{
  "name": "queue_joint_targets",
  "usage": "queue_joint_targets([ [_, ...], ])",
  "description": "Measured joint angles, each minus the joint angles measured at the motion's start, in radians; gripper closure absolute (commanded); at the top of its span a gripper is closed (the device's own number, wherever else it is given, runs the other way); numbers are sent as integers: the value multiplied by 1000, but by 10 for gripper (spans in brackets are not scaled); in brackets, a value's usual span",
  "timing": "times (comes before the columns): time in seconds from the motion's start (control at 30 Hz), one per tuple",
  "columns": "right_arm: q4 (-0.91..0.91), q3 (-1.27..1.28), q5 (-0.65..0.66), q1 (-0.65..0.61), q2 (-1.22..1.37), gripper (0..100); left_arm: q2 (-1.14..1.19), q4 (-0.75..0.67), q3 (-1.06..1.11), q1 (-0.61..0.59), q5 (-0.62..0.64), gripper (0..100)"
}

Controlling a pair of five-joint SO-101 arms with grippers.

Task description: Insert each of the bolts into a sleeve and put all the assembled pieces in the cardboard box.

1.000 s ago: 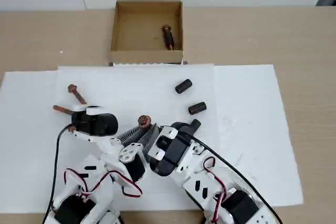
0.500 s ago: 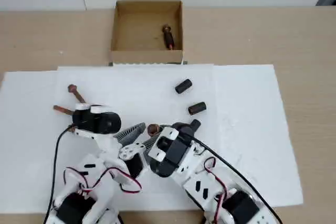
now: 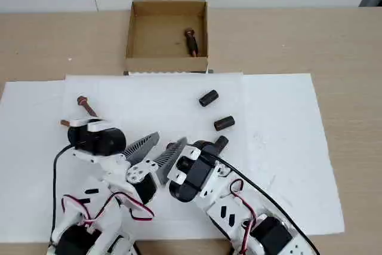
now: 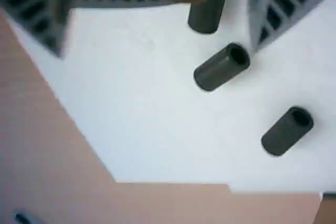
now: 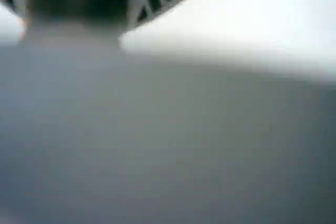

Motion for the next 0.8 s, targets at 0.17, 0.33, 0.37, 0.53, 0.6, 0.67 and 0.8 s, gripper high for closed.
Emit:
queue_joint_targets([
  [0.17, 0, 0, 0, 0, 0, 996, 0, 0, -21, 0, -23, 996],
  [0.33, 0, 0, 0, 71, 0, 996, 0, 0, -20, -71, -91, 994],
  [0.37, 0, 0, 0, 87, 0, 996, 0, -2, -9, -101, -104, 994],
  [0.53, 0, 0, 0, 173, 0, 996, 0, -8, 101, -244, -239, 994],
  [0.6, 0, 0, 0, 212, 0, 996, 0, -8, 141, -301, -311, 994],
  [0.67, 0, 0, 0, 252, 0, 996, 0, -8, 166, -344, -377, 994],
  [0.8, 0, 0, -41, 344, 0, 995, 0, -8, 224, -408, -477, 994],
])
